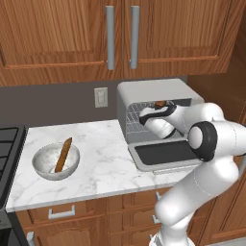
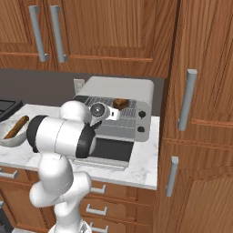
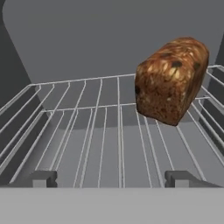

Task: Pick up the heated bread from the toaster oven and place it in the bowl. Then move the bread bowl to the dining counter.

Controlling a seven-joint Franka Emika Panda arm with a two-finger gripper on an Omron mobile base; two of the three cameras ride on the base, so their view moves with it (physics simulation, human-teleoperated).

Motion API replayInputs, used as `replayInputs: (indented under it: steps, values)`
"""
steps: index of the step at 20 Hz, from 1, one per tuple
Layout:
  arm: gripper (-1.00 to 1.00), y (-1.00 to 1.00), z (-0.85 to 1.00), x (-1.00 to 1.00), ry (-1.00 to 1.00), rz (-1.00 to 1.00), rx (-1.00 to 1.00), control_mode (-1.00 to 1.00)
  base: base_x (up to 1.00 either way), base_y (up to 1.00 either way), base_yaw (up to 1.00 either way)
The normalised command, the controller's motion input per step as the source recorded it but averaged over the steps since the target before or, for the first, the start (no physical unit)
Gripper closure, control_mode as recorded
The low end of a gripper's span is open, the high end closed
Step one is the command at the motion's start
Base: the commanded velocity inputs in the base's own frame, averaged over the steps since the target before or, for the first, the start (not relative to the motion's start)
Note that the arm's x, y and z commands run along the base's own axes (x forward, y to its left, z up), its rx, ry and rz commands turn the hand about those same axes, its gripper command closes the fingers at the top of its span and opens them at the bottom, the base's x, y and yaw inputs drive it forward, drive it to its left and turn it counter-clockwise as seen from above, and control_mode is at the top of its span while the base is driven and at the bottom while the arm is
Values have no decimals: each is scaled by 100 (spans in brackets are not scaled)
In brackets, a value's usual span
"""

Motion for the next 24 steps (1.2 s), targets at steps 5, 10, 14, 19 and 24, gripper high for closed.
replayInputs:
  steps: [5, 10, 14, 19, 24]
  values:
    - [-100, 0, -19, 3, 9, 0, -3, -100, 0, 0, 0]
    - [-100, 0, -16, 0, 19, 0, -4, -100, 0, 0, 0]
    - [-100, 0, -2, 0, 10, 0, -1, -100, 0, 0, 0]
    - [-100, 7, 0, 0, 3, 0, -2, -100, 0, 0, 0]
    - [-100, 1, -14, -2, 22, 0, -6, -100, 0, 0, 0]
